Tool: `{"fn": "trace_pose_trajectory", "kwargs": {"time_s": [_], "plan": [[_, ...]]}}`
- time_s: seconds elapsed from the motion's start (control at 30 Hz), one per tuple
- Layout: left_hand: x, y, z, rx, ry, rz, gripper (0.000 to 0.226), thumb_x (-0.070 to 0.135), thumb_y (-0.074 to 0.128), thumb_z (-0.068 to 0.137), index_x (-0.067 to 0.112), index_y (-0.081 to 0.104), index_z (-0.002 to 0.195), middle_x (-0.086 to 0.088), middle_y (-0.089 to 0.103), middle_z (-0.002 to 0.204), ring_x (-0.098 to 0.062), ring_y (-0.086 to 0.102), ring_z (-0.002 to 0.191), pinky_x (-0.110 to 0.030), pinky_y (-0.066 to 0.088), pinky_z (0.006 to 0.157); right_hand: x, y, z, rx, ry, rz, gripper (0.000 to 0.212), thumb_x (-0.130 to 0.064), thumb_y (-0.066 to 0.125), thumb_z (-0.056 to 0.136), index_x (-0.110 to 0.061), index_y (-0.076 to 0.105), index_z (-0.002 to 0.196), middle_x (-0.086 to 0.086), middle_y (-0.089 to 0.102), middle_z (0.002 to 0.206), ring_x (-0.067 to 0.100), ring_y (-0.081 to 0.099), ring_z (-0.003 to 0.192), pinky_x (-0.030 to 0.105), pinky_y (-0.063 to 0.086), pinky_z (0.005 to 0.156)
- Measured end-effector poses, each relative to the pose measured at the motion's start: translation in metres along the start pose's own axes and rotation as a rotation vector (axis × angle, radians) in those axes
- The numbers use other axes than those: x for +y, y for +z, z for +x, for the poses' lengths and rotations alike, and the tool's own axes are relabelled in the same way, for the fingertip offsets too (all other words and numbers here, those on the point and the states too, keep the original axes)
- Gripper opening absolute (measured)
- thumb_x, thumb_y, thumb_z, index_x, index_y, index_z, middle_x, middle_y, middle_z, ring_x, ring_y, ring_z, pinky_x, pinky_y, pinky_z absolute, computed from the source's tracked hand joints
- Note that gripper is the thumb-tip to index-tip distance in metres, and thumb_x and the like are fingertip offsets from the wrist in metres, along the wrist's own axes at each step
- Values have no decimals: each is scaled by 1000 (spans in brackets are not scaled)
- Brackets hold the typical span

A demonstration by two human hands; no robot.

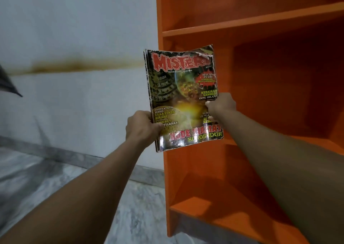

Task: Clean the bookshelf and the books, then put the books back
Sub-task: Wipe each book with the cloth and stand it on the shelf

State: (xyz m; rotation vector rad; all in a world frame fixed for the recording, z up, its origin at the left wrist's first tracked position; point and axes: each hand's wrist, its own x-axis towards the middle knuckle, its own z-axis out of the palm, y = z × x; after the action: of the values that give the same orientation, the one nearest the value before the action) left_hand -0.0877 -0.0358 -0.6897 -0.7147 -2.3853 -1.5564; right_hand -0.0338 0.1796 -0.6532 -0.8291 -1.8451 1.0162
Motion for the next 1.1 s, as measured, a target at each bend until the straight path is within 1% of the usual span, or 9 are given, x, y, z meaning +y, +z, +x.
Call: {"fn": "trace_pose_trajectory", "kwargs": {"time_s": [0.2,0.37,0.43,0.67,0.73,0.83,0.9,1.0,1.1], "plan": [[24,21,11,138,-9,42,14,20,76,83,15,74,96,-4,73,91,-23,71,80,-44,61,76,0,11,46,-91,22,168,47,-10,71,88,-4,52,130,21,58,126,39,64,103,47,57,87],[39,44,19,178,-14,133,5,17,71,87,16,69,91,-6,71,90,-24,70,80,-44,61,75,4,21,71,-133,62,239,20,-14,67,91,-6,58,107,16,66,113,37,66,98,47,57,86],[34,51,22,172,-9,163,5,18,70,88,18,66,85,-4,69,87,-22,69,78,-43,61,75,10,27,75,-149,71,201,19,-19,66,93,-5,60,103,15,67,109,37,66,96,49,57,86],[22,58,40,229,-20,178,2,16,70,88,16,69,90,-3,70,87,-21,69,77,-43,61,74,13,52,81,-240,66,106,45,-30,57,96,-8,44,134,18,55,131,36,56,115,38,49,92],[20,61,45,247,-21,180,4,15,70,88,16,70,92,-1,70,87,-20,68,77,-42,61,74,13,60,75,-289,115,154,59,-34,61,89,-13,35,138,18,51,131,39,56,114,46,51,95],[20,66,53,287,-10,209,8,17,69,89,14,71,96,-2,69,90,-19,66,79,-34,59,70,32,91,85,-388,199,231,76,-36,63,67,-22,31,135,15,53,125,40,60,105,54,55,85],[21,70,57,319,-5,220,10,17,68,90,13,70,99,-2,68,91,-18,64,80,-27,53,64,37,99,79,-443,220,266,63,-32,62,64,-21,42,122,12,59,114,35,63,98,52,58,81],[21,76,60,362,0,201,12,17,69,89,14,70,101,-5,70,95,-20,64,83,-31,56,72,28,88,56,-520,176,279,30,-21,61,80,-14,54,109,8,63,103,29,61,95,41,55,82],[21,80,65,364,-10,203,13,18,70,89,13,69,100,-7,69,97,-23,65,86,-37,59,77,27,91,53,-572,123,300,30,-18,65,81,-18,60,110,7,66,105,28,60,97,39,52,82]]}}
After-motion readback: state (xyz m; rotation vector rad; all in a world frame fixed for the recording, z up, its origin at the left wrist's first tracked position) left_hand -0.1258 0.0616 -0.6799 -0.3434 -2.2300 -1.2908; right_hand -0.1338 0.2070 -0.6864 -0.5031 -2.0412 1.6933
